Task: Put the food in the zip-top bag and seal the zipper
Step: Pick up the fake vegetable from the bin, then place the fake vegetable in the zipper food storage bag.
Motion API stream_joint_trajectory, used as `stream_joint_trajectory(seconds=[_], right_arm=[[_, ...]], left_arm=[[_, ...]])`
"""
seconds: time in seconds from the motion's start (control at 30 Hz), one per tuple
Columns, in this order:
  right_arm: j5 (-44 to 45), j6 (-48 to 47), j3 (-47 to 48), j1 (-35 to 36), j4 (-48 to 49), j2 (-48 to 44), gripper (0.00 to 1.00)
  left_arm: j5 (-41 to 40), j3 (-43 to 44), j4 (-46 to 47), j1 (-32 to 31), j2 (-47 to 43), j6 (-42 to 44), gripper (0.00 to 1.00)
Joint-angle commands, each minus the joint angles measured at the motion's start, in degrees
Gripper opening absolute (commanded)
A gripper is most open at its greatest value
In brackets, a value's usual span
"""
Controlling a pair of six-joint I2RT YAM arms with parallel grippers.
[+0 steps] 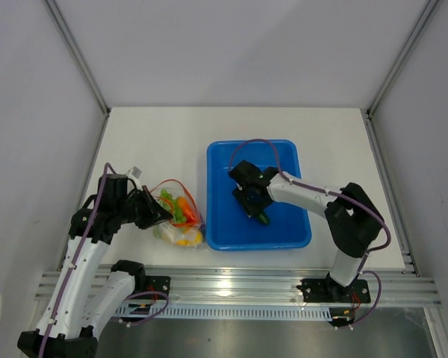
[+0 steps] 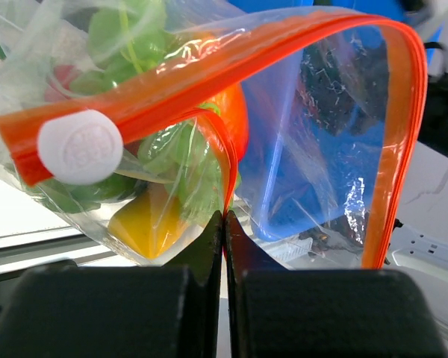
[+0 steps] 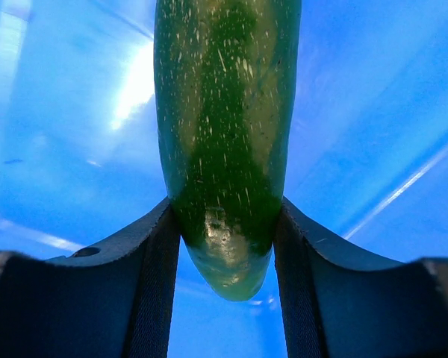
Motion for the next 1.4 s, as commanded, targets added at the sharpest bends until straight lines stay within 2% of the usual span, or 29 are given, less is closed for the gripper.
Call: stream_joint_trajectory(seconds=[0.0,0.2,0.37,0.53,0.63,0.9,1.1,1.23,1.37], right_arm=[[-1.85,0.82,6.13,-0.64,-2.5,-6.06,0.0],[-7.3,1.96,17.36,-2.92,-6.54,-9.23,0.0],[-21.17,3.8,26.96,-3.01,-6.65,-9.4,0.0],[-40.74,8.37,33.54,-1.96,1.79,-8.27,0.0],[-44.92,10.75,36.98,0.32,5.3,-5.64,0.0],[-40.45,10.22,41.82,7.44,8.92,-1.41,0.0],[-36.67,10.05,40.77,9.99,7.95,0.96,0.0],[-29.13,8.9,40.07,12.89,6.28,1.93,0.0],[-25.41,11.01,36.73,13.07,8.3,1.32,0.0]], left_arm=[[0.59,2.99,1.38,0.6,0.67,1.01,0.01],[0.94,3.52,1.73,0.6,1.64,0.84,0.01],[1.03,4.58,1.47,0.6,1.99,0.66,0.0],[1.21,5.37,1.2,0.6,1.81,-0.04,0.01],[1.38,5.72,1.02,0.6,1.55,-0.66,0.01],[2.09,6.6,0.76,0.6,1.2,-1.71,0.0],[2.26,9.06,0.32,0.6,1.02,-2.59,0.0],[2.87,9.15,1.11,0.6,1.02,-3.64,0.01],[2.79,8.8,1.29,0.6,0.5,-4.09,0.01]])
